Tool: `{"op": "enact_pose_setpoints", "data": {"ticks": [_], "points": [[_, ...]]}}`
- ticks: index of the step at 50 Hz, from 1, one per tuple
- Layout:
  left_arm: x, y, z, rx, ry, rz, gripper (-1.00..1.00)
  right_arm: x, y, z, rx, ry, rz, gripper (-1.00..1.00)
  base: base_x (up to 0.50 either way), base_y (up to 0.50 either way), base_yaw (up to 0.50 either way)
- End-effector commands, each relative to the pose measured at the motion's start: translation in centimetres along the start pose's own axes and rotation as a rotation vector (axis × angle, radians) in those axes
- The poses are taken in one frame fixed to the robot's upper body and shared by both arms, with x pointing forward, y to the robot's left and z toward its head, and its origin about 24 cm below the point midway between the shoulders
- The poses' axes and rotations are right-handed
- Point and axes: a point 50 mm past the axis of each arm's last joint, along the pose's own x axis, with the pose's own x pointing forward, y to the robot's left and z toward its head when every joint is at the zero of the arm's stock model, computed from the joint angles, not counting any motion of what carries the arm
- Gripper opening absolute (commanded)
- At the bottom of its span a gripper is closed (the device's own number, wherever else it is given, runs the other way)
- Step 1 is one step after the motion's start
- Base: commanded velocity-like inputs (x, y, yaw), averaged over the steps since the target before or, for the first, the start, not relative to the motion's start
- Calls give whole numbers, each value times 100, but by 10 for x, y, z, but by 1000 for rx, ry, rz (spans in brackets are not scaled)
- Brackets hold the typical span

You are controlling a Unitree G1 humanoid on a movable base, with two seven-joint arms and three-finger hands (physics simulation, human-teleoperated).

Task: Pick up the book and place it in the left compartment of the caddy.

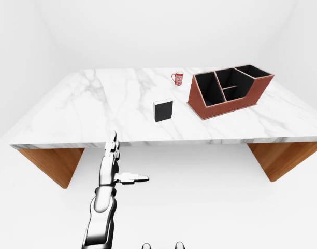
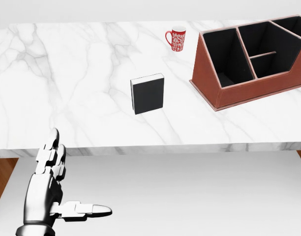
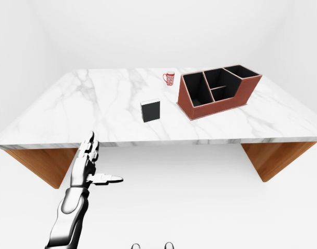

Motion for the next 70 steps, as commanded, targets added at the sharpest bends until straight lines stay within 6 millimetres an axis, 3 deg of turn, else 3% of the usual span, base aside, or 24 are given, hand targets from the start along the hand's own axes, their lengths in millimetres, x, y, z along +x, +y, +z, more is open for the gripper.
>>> {"op": "enact_pose_setpoints", "data": {"ticks": [1,17,27,39,51,70], "points": [[-2,-1,7,-7,-31,1,100,-4,-31,11,-50,-1,-56,100,0,0,0],[-2,2,5,2,-21,15,100,-4,-75,33,-163,3,-128,100,0,0,0],[1,1,1,6,-3,8,100,-8,-91,40,-185,10,-146,100,0,0,0],[-1,1,3,9,-14,9,100,-9,-94,38,-183,19,-162,100,0,0,0],[3,2,-10,6,42,4,100,-10,-89,31,-180,35,-138,100,0,0,0],[0,0,0,16,2,4,100,-12,-84,20,-186,72,-109,100,0,0,0]]}}
